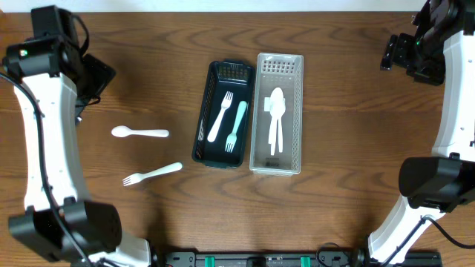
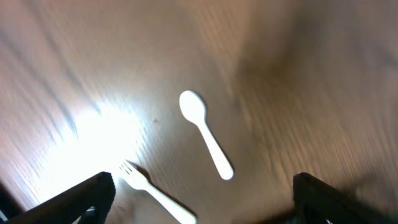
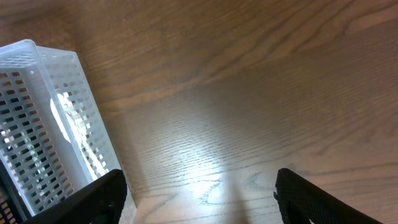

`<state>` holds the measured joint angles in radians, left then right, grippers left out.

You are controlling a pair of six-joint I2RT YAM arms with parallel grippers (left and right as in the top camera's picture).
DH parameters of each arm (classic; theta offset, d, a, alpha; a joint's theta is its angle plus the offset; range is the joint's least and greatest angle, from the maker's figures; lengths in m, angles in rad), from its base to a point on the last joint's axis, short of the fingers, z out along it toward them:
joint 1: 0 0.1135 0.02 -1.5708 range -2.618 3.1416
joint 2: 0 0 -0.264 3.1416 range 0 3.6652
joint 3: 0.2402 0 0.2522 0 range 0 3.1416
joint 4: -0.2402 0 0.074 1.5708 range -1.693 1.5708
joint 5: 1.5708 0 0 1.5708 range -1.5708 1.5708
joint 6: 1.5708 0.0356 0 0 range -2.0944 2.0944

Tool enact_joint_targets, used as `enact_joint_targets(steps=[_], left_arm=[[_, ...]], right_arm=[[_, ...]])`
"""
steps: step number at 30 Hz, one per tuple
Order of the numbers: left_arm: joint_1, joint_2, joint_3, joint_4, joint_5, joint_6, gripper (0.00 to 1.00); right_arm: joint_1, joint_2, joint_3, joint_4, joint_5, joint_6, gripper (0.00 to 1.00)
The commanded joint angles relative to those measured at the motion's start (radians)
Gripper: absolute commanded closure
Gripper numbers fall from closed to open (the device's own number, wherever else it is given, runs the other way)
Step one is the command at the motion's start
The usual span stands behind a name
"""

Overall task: Pack container
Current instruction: 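Return left gripper to the white spoon and grasp its handle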

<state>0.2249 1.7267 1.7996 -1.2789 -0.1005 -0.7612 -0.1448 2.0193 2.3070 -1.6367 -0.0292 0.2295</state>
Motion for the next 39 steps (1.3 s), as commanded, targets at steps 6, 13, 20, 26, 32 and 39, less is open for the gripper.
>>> enact_joint_targets(steps=[6,13,20,26,32,39], left_arm=[[0.019,0.194,-0.032,0.009,0.042,-0.319,0.02],[0.018,0.367,-0.032,0.049,0.133,-0.426,0.02],[0.016,0.482,-0.035,0.112,0.183,-0.283,0.02],[0.015,0.493,-0.044,0.117,0.180,-0.200,0.02],[0.016,0.493,-0.082,0.138,0.180,-0.204,0.02],[0.021,0.493,-0.166,0.212,0.200,-0.180,0.02]], right_arm=[[-0.001,-0.003,-0.005,0.002,0.003,-0.006,0.20],[0.000,-0.003,-0.005,0.002,0.003,-0.006,0.20],[0.000,-0.003,-0.005,0.003,0.003,-0.006,0.20],[-0.001,-0.003,-0.005,0.001,0.003,-0.006,0.21],[-0.001,-0.003,-0.005,-0.014,0.003,-0.006,0.20],[-0.001,-0.003,-0.005,-0.036,0.003,-0.006,0.21]])
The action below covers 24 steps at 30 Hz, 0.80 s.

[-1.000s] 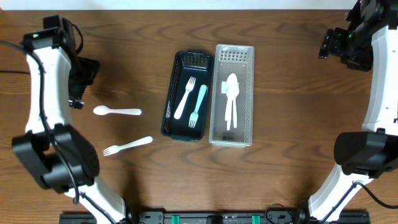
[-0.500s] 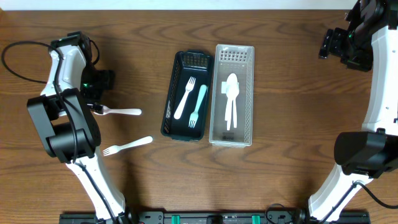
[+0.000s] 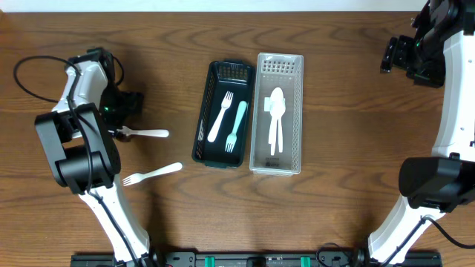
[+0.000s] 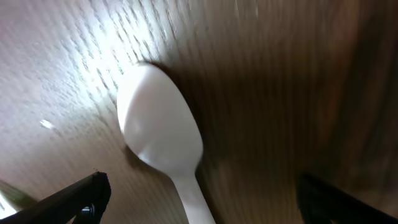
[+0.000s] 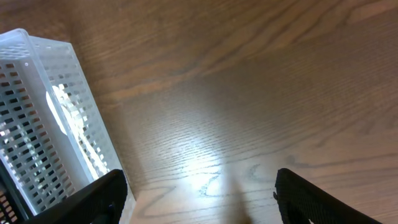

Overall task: Pack container
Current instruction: 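Return left gripper to the white spoon and grasp its handle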

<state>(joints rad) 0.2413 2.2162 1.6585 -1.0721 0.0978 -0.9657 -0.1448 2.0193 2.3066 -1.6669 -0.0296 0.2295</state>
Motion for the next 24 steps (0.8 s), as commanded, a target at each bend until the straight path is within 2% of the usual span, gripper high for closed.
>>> enact_joint_targets(steps=[1,14,24], left_arm=[[0.006,0.004,-0.030,0.013,0.000,0.035,0.02],[0.037,0.004,-0.042,0.068,0.000,0.120,0.02],[0.037,0.004,-0.168,0.159,0.034,0.135,0.02]], right_arm=[[-0.001,-0.003,-0.005,-0.008,0.003,-0.006,0.21],[-0.001,-0.003,-0.005,-0.009,0.003,-0.006,0.21],[-0.001,-0.003,-0.005,-0.005,0.003,-0.006,0.21]])
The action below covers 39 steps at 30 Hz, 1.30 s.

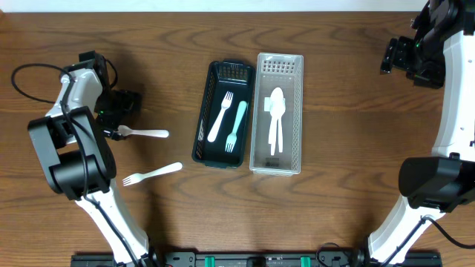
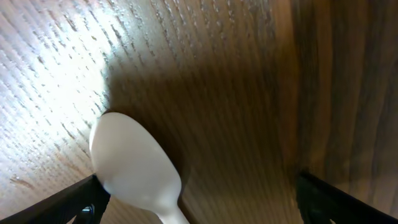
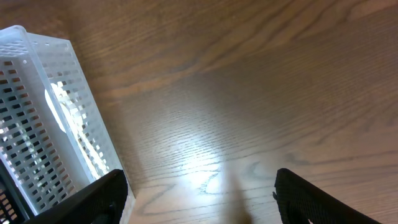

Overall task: Pack container
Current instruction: 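Return left gripper to the white spoon and grasp its handle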

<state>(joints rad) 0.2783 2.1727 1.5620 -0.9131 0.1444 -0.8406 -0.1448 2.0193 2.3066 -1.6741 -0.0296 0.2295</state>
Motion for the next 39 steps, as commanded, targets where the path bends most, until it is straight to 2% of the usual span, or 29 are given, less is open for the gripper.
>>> enact_joint_targets(steps=[1,4,8,13,16,18,28,39], left_arm=[[0.000,0.047,-0.076,0.002,-0.012,0.010,0.02],[0.000,0.047,-0.079,0.003,-0.012,0.010,0.01],[0.000,0.047,-0.079,0.002,-0.012,0.010,0.17],[0.000,0.047,-0.079,0.004,-0.013,0.010,0.28],[0.000,0.047,-0.079,0.010,-0.013,0.010,0.39],[0.000,0.047,-0.079,0.019,-0.018,0.010,0.41],[0.010,0.047,-0.079,0.085,-0.033,0.009,0.40],[0.059,0.047,-0.079,0.089,-0.040,-0.006,0.41]], right_arm=[[-0.001,-0.003,-0.005,0.002,0.003,-0.006,0.21],[-0.001,-0.003,-0.005,0.005,0.003,-0.006,0.22],[-0.001,-0.003,-0.005,0.006,0.003,-0.006,0.22],[-0.001,-0.003,-0.005,0.003,0.003,-0.006,0.22],[-0.001,-0.003,-0.005,0.001,0.003,-0.006,0.22],[-0.001,-0.003,-0.005,0.002,0.003,-0.006,0.22],[-0.001,-0.003,-0.005,-0.019,0.008,-0.006,0.22],[-0.001,-0.003,-0.005,-0.021,0.007,-0.006,0.22]])
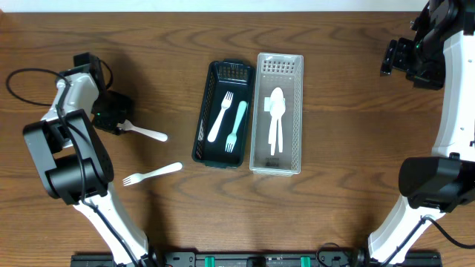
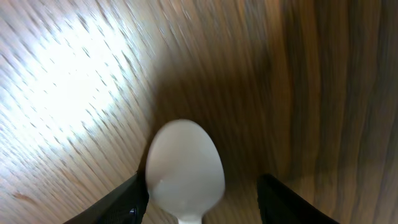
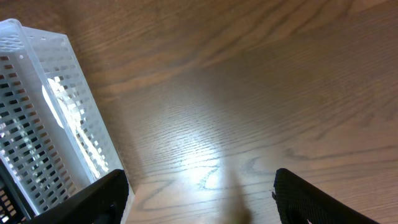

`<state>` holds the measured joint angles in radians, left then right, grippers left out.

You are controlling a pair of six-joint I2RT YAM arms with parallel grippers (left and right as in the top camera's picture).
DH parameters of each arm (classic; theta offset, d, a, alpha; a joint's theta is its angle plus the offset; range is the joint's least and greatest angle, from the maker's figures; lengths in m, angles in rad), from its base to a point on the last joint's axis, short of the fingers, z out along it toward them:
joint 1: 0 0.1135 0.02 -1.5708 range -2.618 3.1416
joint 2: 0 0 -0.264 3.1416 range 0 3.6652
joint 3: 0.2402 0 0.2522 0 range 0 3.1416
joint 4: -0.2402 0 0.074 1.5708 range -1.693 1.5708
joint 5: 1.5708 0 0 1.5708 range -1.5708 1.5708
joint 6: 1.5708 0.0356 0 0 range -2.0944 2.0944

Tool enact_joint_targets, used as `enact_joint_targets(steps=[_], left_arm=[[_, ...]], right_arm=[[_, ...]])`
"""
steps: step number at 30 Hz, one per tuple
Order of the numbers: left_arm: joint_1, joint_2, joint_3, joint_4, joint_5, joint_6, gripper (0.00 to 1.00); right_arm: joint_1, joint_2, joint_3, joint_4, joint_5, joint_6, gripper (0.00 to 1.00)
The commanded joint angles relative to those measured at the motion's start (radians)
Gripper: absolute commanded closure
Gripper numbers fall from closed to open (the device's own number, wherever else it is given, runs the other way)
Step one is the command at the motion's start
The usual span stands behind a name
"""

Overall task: Pack container
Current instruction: 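Return left gripper to the white spoon and grasp its handle, then carry the spoon into the dark green basket and release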

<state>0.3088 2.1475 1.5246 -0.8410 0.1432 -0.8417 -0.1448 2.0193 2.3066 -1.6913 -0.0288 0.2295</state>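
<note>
A white spoon [image 1: 146, 133] lies slanted on the wood at the left. Its bowl [image 2: 185, 167] sits between the fingers of my left gripper [image 2: 200, 190], low over the table [image 1: 111, 117]. The jaws are part-way in. The left finger [image 2: 127, 202] touches the bowl, and the right finger [image 2: 286, 199] stands off it with a gap. A white fork [image 1: 152, 173] lies nearer the front. The dark basket [image 1: 202, 119] holds a white fork and a teal fork. The white basket [image 1: 295, 111] holds white spoons. My right gripper [image 3: 199, 199] hangs open over bare wood, nothing in it.
The two baskets stand side by side at the table's middle. The white basket's wall [image 3: 56, 124] shows at the left of the right wrist view. A black cable [image 1: 26, 74] loops at the far left. The right arm [image 1: 415, 52] is at the far right corner.
My left gripper's fingers have come closer together round the spoon's bowl, which is now centred between them. The spoon has turned to a slant on the table. The right arm has not moved.
First my left gripper was up above the spoon and fork lying on the table. Then it was down at the spoon's bowl with jaws wide, the bowl off to one side. Now the jaws are narrower about the bowl and the spoon lies slanted.
</note>
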Motion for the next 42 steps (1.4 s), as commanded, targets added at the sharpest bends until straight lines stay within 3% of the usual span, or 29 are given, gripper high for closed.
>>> enact_joint_targets(steps=[1,16,18,42], left_arm=[[0.032,0.072,-0.042,0.016,-0.041,-0.005,0.41],[0.037,0.072,-0.043,-0.006,-0.050,-0.004,0.45],[0.037,0.072,-0.043,-0.011,-0.050,0.001,0.50],[-0.021,0.072,-0.043,-0.036,-0.050,0.039,0.71]], right_arm=[[-0.001,-0.003,-0.005,-0.004,0.006,-0.006,0.22],[-0.001,-0.003,-0.005,-0.003,0.006,0.001,0.22],[-0.001,-0.003,-0.005,-0.003,0.006,0.001,0.22],[0.000,-0.003,-0.005,0.000,0.006,0.001,0.22]])
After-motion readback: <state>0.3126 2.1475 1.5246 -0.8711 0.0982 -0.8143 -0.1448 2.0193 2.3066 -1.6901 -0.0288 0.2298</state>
